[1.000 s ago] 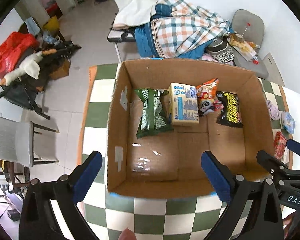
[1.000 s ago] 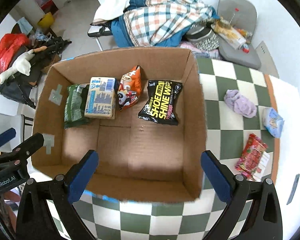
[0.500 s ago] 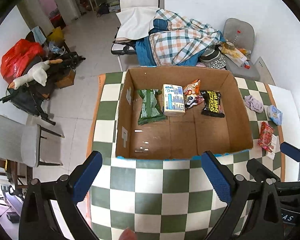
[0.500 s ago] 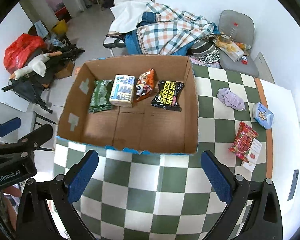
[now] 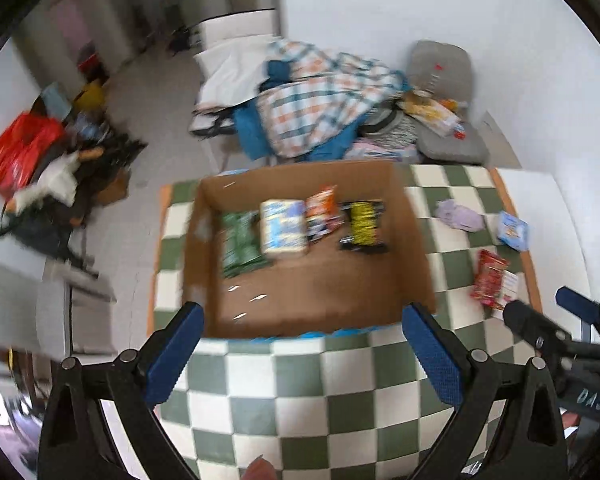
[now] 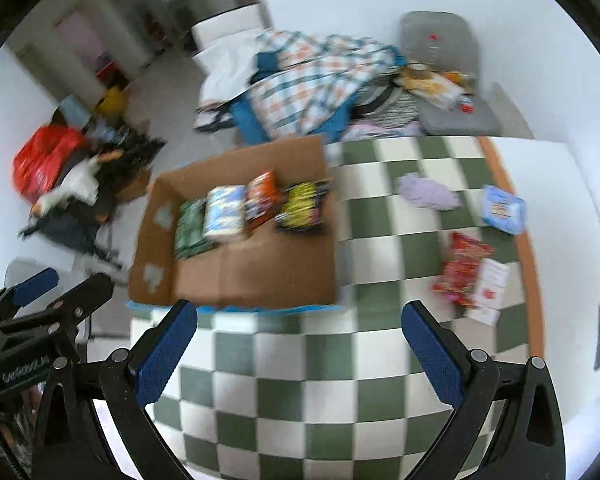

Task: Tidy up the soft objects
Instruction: 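Grasp the red snack bag with the left tool while the right tool grasps the white cigarette box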

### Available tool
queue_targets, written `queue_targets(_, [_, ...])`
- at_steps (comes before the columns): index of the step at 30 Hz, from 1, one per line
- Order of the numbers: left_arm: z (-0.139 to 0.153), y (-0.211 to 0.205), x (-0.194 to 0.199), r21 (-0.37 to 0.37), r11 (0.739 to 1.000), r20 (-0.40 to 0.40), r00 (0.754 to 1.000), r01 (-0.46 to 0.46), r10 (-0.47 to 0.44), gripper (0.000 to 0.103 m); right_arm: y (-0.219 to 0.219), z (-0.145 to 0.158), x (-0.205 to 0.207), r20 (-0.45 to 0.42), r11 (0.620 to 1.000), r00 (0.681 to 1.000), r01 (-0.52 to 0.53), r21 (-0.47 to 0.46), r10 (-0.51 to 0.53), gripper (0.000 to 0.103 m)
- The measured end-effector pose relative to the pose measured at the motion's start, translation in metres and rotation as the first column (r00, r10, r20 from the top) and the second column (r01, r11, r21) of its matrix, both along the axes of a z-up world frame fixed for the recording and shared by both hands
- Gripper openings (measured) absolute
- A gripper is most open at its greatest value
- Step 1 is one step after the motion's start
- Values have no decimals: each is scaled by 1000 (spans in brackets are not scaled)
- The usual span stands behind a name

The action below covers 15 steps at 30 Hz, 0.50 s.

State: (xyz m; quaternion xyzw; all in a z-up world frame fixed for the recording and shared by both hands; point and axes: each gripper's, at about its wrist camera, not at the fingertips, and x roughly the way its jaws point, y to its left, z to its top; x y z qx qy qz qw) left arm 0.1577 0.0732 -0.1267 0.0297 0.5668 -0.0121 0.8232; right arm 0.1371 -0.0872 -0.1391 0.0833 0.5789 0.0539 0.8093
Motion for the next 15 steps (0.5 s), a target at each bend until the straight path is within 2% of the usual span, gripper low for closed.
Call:
queue_targets(3, [-8, -51, 20, 7, 996, -23, 996, 85, -85, 101, -57, -5, 6, -8, 994, 994, 109, -25, -109, 103])
queue_targets(6, [-27, -108, 38, 7, 985, -68, 983, 172, -171, 101, -121, -29, 12, -37, 973, 974, 220, -74, -223, 103])
queue_targets(9, [-54, -161, 52, 37, 971, -109, 966, 237, -232, 101, -186, -67, 15, -77, 938, 939, 325, -118, -335, 103])
queue_targets(11, [-78, -193, 62, 58, 961, -152, 953, 272, -261, 101, -228, -103, 18, -140, 917, 908, 380, -122, -395, 103])
queue_targets(13, [-106, -220, 72, 74, 952, -206, 939, 295, -275, 101, -261, -145, 24, -222, 901, 873, 419, -116, -435, 102])
queue_targets(15, [-130, -234, 79, 72, 949, -261, 924, 308, -280, 101, -279, -177, 28, -268, 893, 852, 436, -114, -450, 100])
